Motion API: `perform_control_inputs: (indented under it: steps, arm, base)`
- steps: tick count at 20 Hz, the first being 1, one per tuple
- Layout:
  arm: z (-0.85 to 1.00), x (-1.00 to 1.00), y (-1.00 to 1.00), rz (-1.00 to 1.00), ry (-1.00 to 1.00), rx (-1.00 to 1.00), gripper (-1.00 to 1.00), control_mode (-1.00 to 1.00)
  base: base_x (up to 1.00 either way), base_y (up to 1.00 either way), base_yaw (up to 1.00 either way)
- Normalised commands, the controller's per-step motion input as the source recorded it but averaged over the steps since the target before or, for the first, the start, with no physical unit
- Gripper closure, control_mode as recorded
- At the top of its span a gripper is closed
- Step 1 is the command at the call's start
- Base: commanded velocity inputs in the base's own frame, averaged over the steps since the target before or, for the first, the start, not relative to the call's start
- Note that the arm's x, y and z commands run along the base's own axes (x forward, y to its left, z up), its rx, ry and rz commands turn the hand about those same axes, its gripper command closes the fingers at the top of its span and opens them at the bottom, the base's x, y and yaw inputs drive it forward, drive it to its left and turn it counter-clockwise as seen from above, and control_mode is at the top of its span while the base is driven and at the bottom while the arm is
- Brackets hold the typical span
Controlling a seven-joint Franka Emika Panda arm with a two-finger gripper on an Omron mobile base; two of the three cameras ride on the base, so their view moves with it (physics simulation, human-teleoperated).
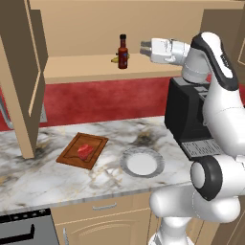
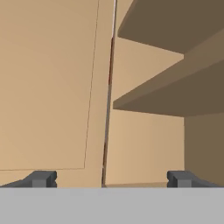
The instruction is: Pick the steak from the plate and place it on the cutting board. Then pick the condiment bottle from the cabinet and place it next to the cutting board.
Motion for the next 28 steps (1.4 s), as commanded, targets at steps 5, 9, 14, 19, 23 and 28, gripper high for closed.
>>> perform_control_inputs:
  steps: [5, 9, 14, 19, 23, 28]
  arm:
    - [-0.01, 0.05, 0.04, 0.00, 0.01, 0.00, -1.00, -1.00]
    - [-0.03, 0.06, 0.02, 0.00, 0.01, 0.00, -1.00, -1.00]
    - [-0.06, 0.11, 0.00, 0.00, 0.00, 0.00, -1.00, -1.00]
    - [-0.01, 0.15, 0.00, 0.00, 0.00, 0.00, -1.00, -1.00]
    - [0.00, 0.14, 0.00, 0.00, 0.00, 0.00, -1.00, -1.00]
    - [0.00, 0.15, 0.00, -0.01, 0.00, 0.00, -1.00, -1.00]
  base:
    - [0.00, 0.00, 0.00]
    - [0.00, 0.00, 0.00]
    - [0.00, 0.00, 0.00]
    - [0.00, 0.00, 0.00]
    - [0.00, 0.00, 0.00]
    - [0.00, 0.00, 0.00]
